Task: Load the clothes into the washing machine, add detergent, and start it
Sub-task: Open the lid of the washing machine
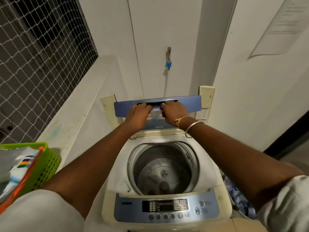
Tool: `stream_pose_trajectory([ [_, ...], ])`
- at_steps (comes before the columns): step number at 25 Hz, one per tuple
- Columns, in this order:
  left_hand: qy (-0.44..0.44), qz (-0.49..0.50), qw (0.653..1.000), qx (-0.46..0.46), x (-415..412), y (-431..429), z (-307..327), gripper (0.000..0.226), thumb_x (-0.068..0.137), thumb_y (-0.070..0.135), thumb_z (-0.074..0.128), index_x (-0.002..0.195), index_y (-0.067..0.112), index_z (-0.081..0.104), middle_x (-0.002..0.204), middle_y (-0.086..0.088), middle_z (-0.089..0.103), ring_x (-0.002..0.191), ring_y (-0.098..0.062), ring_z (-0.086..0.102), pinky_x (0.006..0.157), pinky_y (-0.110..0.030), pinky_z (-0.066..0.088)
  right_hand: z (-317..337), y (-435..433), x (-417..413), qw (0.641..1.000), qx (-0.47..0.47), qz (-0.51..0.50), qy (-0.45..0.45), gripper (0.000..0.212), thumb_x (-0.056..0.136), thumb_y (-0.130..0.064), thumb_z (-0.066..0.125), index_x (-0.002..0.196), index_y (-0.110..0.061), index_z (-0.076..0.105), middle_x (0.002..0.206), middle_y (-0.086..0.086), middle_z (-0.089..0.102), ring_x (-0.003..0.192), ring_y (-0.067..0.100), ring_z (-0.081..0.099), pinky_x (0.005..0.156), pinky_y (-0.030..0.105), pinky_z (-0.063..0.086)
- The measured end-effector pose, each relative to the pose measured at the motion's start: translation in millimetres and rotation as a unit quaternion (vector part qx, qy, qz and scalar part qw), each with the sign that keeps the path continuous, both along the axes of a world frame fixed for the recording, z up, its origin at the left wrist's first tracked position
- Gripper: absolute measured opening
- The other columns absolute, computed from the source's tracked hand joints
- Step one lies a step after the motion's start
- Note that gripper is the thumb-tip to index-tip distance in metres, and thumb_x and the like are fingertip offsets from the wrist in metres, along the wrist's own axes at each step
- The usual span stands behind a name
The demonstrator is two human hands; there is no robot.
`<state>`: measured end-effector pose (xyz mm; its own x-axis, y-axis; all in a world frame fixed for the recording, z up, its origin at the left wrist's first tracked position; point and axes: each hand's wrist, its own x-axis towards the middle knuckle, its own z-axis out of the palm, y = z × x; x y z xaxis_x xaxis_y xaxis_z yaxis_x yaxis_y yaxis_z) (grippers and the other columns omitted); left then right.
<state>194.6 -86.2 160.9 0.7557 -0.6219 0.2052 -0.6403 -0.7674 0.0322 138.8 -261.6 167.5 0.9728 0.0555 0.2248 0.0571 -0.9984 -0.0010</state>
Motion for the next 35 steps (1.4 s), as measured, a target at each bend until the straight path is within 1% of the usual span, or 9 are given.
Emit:
stream_pose_trajectory([
  [2,-0.022,0.010,1.000,0.008,6.1,-3.9,-14.1,0.038,0.080,0.005,0.070,0.113,0.020,0.059,0.108,-0.003,0.061,0.095,-0.024,0.060,0.083,-0.035,0.049,-12.3,-3.1,8.2,1.000,-0.026,-0.003,-0.016,0.027,0.089,-0.024,0.066,0.115,-0.014,0.065,0.107,0.008,0.067,0.097,0.029,0.064,0.079,0.036,0.050],
  [6,-0.021,0.033,0.999,0.012,6.6,-7.6,-41.9,0.071,0.078,-0.001,0.072,0.141,0.018,0.044,0.135,-0.007,0.052,0.122,-0.028,0.051,0.107,-0.039,0.042,-35.0,-7.6,12.2,0.998,-0.049,-0.009,-0.031,0.026,0.087,-0.018,0.070,0.112,-0.012,0.069,0.102,0.009,0.069,0.093,0.029,0.066,0.079,0.039,0.054],
  [12,-0.020,0.054,0.998,0.018,3.4,-11.9,-55.9,0.080,0.081,0.004,0.071,0.149,0.017,0.032,0.150,-0.008,0.040,0.141,-0.029,0.035,0.120,-0.043,0.024,-44.3,-7.4,11.0,0.998,-0.045,-0.005,-0.049,0.029,0.083,-0.014,0.074,0.111,-0.010,0.070,0.101,0.011,0.071,0.091,0.029,0.066,0.076,0.038,0.055],
  [17,-0.016,0.024,0.999,0.017,-9.7,-5.8,-45.3,0.082,0.080,0.002,0.070,0.150,0.015,0.030,0.152,-0.008,0.038,0.142,-0.027,0.033,0.120,-0.039,0.019,-38.2,2.6,0.4,0.999,-0.050,-0.015,-0.013,0.034,0.087,-0.016,0.070,0.121,-0.010,0.065,0.110,0.011,0.069,0.096,0.030,0.066,0.083,0.038,0.054],
  [22,0.052,-0.008,0.999,-0.004,-22.8,3.9,-31.6,0.086,0.082,-0.004,0.068,0.154,0.015,0.024,0.158,-0.008,0.029,0.146,-0.026,0.026,0.121,-0.040,0.023,-31.4,4.7,-17.2,1.000,0.004,-0.007,0.011,0.056,0.088,-0.013,0.070,0.139,-0.011,0.049,0.134,0.013,0.059,0.121,0.032,0.057,0.102,0.041,0.047],
  [25,0.083,0.010,0.995,-0.046,-39.5,11.9,-22.2,0.085,0.084,-0.002,0.069,0.154,0.017,0.025,0.159,-0.005,0.028,0.147,-0.025,0.026,0.120,-0.039,0.027,-26.7,6.2,-37.6,0.999,0.031,-0.022,0.005,0.071,0.085,-0.014,0.074,0.147,-0.013,0.040,0.139,0.013,0.056,0.119,0.032,0.059,0.096,0.041,0.052],
  [31,0.082,0.023,0.992,-0.092,-77.0,34.6,-16.5,0.077,0.085,0.006,0.071,0.150,0.020,0.032,0.154,-0.004,0.038,0.141,-0.025,0.037,0.115,-0.039,0.034,-19.1,25.7,-89.5,0.996,0.072,-0.043,-0.006,0.063,0.087,-0.018,0.070,0.144,-0.017,0.042,0.127,0.011,0.064,0.103,0.029,0.067,0.087,0.039,0.055],
  [33,0.095,0.029,0.990,-0.099,-97.0,45.9,-25.6,0.075,0.087,0.013,0.071,0.150,0.017,0.031,0.154,-0.006,0.038,0.142,-0.026,0.035,0.118,-0.040,0.030,-27.2,36.8,-110.6,0.993,0.102,-0.053,0.006,0.064,0.089,-0.018,0.069,0.146,-0.015,0.040,0.137,0.011,0.058,0.117,0.030,0.061,0.096,0.040,0.052],
  [35,0.109,0.025,0.989,-0.096,-121.6,59.6,-40.6,0.071,0.092,0.018,0.065,0.152,0.015,0.028,0.157,-0.007,0.033,0.146,-0.025,0.029,0.121,-0.038,0.023,-40.2,50.0,-132.8,0.992,0.105,-0.057,0.039,0.068,0.091,-0.019,0.066,0.150,-0.014,0.034,0.152,0.012,0.041,0.137,0.030,0.044,0.108,0.041,0.041],
])
